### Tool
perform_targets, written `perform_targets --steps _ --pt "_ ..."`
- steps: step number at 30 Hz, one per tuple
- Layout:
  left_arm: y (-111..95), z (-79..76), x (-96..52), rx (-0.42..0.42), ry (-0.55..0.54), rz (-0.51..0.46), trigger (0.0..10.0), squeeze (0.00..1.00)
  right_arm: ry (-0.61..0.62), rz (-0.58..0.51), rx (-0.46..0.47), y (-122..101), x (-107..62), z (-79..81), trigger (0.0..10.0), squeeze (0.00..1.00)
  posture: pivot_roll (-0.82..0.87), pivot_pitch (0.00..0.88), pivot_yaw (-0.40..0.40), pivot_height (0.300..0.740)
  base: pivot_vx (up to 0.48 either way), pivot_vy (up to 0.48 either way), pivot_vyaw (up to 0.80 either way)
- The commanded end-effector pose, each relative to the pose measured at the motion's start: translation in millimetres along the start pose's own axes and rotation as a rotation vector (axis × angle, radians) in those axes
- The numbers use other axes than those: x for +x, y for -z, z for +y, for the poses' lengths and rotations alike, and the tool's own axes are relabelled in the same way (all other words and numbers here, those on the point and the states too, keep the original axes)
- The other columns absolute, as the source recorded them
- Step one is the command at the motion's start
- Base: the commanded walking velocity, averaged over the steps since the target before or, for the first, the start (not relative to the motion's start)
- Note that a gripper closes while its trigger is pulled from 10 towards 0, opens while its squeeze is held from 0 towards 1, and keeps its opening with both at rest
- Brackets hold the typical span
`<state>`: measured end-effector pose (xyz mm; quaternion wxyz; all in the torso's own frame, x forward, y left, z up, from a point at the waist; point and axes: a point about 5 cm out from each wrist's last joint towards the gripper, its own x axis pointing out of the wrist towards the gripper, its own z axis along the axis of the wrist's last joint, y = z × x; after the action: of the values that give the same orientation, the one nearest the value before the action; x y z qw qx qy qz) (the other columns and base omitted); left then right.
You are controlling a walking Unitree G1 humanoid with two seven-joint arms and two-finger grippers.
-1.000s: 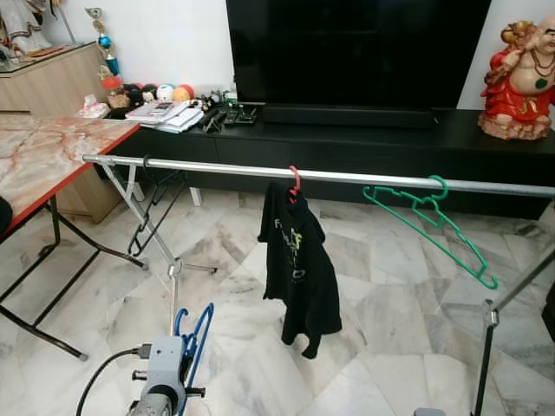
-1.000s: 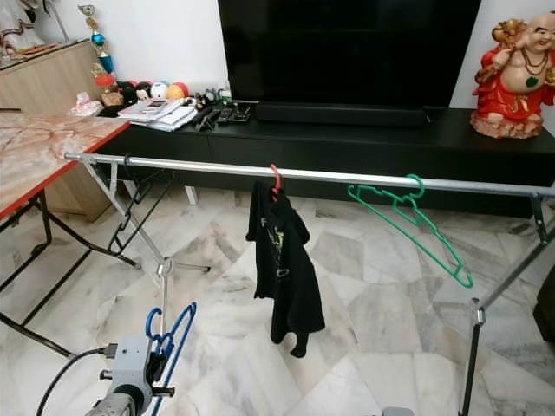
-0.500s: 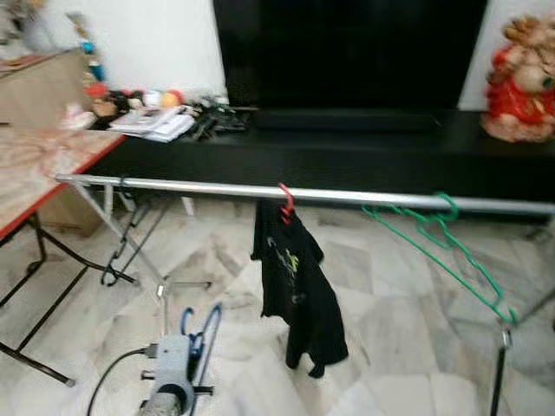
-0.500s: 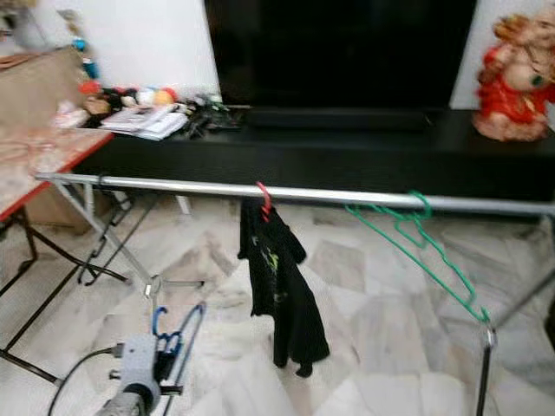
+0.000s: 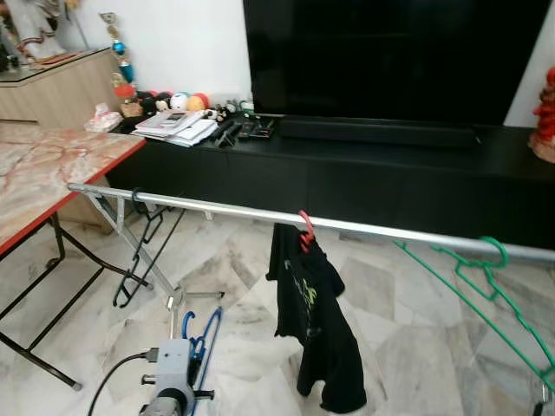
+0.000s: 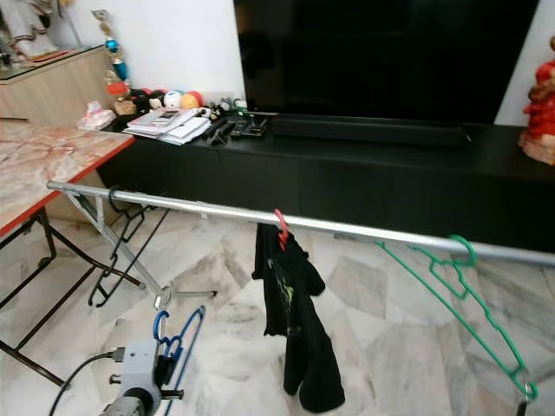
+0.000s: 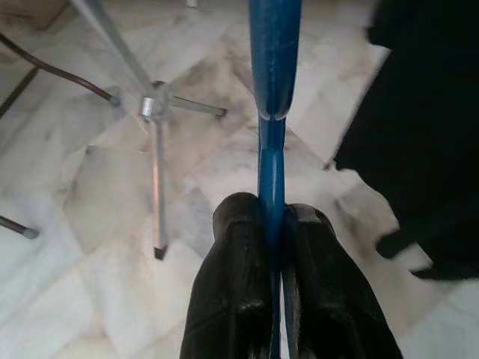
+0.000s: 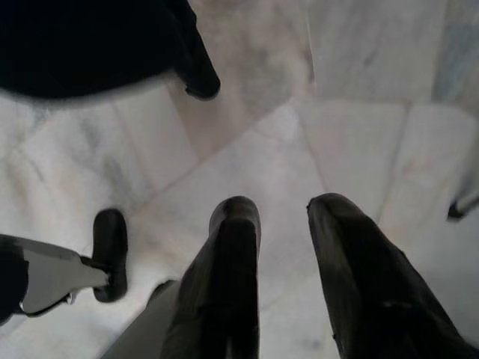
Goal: Hang hanger
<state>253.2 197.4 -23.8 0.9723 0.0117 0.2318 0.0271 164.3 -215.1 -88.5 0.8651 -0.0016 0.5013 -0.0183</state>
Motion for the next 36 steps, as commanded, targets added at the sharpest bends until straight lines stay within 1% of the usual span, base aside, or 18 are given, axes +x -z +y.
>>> perform_targets --steps 1,7,17,20,21,22,24,25,27,29,32,34,36 --pt "4 6.6 -2.2 -0.008 -0.026 0.018 10.0 0.0 -0.023 0.009 0.01 4 0.7 8.3 10.0 0.0 0.05 0.02 0.034 0.74 0.326 0.0 0.0" --pt "6 4.4 -2.8 -0.009 -0.02 0.023 10.0 0.0 -0.02 0.009 0.003 3 0.7 7.8 10.0 0.0 0.05 0.022 0.033 0.74 0.324 0.0 0.0" --pt "6 7.1 -3.2 0.0 -0.024 0.021 10.0 0.0 -0.026 0.012 -0.003 3 0.7 8.3 10.0 0.0 0.05 0.025 0.034 0.74 0.322 0.0 0.0" --pt "6 6.3 -3.3 0.009 -0.001 0.02 10.0 0.0 -0.027 0.012 -0.005 4 0.7 8.4 10.0 0.0 0.05 0.025 0.035 0.74 0.0 0.0 0.0" --pt "5 4.4 -3.7 0.032 0.033 0.015 10.0 0.0 -0.026 0.012 -0.006 4 0.7 8.4 10.0 0.0 0.05 0.025 0.035 0.74 0.0 0.0 0.0" --pt "3 2.3 -3.9 0.063 0.079 -0.002 10.0 0.0 -0.027 0.013 -0.008 4 0.7 8.4 10.0 0.0 0.05 0.025 0.034 0.74 0.0 0.0 0.0" --pt "-1 1.5 -3.7 0.094 0.113 -0.021 10.0 0.0 -0.027 0.013 -0.011 4 0.7 8.3 10.0 0.0 0.05 0.025 0.035 0.74 0.0 0.0 0.0" --pt "-6 2.2 -2.6 0.127 0.134 -0.043 10.0 0.0 -0.027 0.014 -0.012 4 0.7 8.2 10.0 0.0 0.05 0.025 0.035 0.74 0.0 0.0 0.0" --pt "-8 2.6 -2.3 0.137 0.139 -0.05 10.0 0.0 -0.027 0.014 -0.012 4 0.7 8.2 10.0 0.0 0.06 0.022 0.036 0.74 0.0 0.0 0.0" --pt "-21 5.2 0.8 0.169 0.158 -0.096 10.0 0.0 -0.03 0.015 -0.02 4 0.7 8.3 10.0 0.0 0.06 0.019 0.036 0.74 0.0 0.0 0.0" --pt "-34 7.3 3.5 0.164 0.175 -0.139 10.0 0.0 -0.033 0.014 -0.026 4 0.7 8.6 10.0 0.0 0.05 0.017 0.036 0.74 0.0 0.0 0.0" --pt "-46 4.6 4.8 0.19 0.24 -0.176 10.0 0.0 -0.033 0.014 -0.031 4 0.7 8.6 10.0 0.0 0.05 0.013 0.036 0.74 0.0 0.0 0.0" --pt "-53 0.8 4.6 0.257 0.331 -0.183 10.0 0.0 -0.035 0.017 -0.051 4 0.7 8.6 10.0 0.0 0.05 0.009 0.037 0.74 0.0 0.0 0.0"
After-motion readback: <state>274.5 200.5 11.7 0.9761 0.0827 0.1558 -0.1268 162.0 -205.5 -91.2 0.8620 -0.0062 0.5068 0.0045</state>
